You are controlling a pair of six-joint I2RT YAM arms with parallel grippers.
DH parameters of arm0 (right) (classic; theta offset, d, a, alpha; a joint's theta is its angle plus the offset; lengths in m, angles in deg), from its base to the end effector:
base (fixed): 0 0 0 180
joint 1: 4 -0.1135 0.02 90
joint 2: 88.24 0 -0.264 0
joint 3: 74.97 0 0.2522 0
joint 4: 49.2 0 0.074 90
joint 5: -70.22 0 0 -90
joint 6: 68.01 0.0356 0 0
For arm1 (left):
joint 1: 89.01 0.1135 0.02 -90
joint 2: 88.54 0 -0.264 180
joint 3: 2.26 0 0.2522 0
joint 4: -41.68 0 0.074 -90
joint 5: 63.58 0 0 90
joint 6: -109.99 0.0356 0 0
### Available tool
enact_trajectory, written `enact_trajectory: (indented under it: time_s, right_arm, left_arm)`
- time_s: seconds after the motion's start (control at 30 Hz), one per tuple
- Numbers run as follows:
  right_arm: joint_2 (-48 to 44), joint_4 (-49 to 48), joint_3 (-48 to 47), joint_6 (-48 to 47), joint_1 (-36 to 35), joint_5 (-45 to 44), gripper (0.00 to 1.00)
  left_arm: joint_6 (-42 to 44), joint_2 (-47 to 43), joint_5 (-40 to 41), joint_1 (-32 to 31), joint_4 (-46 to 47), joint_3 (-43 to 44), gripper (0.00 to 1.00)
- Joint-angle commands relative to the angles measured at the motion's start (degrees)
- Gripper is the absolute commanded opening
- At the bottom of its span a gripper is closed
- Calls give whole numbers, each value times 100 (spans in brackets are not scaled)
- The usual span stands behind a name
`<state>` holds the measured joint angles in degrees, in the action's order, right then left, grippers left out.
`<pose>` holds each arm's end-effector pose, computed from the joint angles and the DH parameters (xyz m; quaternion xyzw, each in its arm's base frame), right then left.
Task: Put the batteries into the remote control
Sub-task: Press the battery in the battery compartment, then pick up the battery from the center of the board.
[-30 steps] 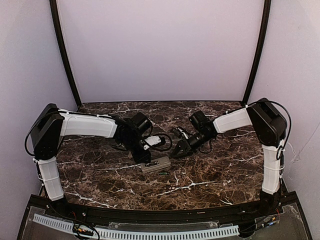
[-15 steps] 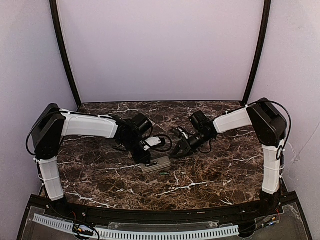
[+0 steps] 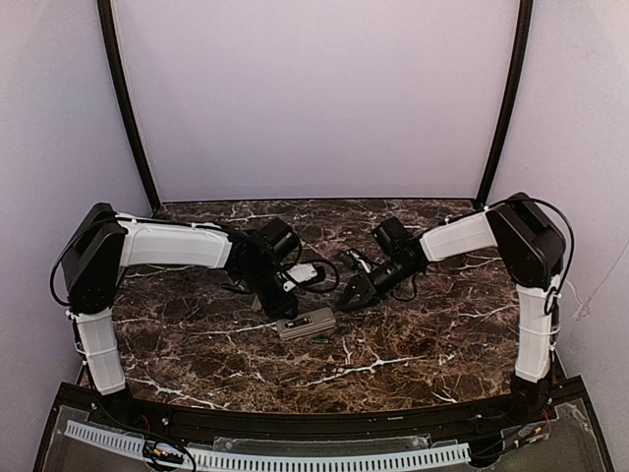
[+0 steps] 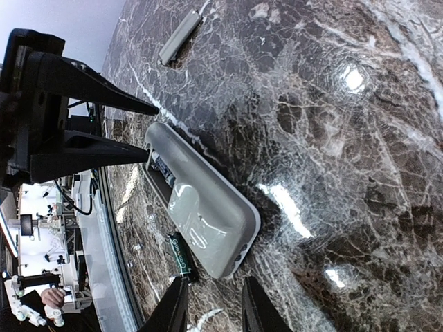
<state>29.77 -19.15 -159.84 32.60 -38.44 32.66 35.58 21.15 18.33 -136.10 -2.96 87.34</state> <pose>0.3125 0.2485 0.1233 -0.2804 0.8327 0.4767 0.0275 0.2635 -0.2908 0.1766 0.5194 0.8233 -0.1255 0.1913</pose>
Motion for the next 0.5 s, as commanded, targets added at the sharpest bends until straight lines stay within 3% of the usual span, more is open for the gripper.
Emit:
enact_trajectory:
  time_s: [0.0, 0.13, 0.37, 0.47]
  right_arm:
    - [-415, -83, 118, -18, 98, -111, 26]
    - [-734, -83, 242, -50, 227, -183, 29]
    - [-1288, -239, 650, 14, 487, -300, 32]
    - [-1782, -495, 856, 294, 605, -225, 41]
  left_arm:
    - [-76, -602, 169, 16, -165, 391, 35]
    - [-2, -883, 52, -22, -140, 443, 38]
    - [352, -790, -63, -687, -355, 525, 39]
    - [291, -614, -82, -834, -360, 533, 39]
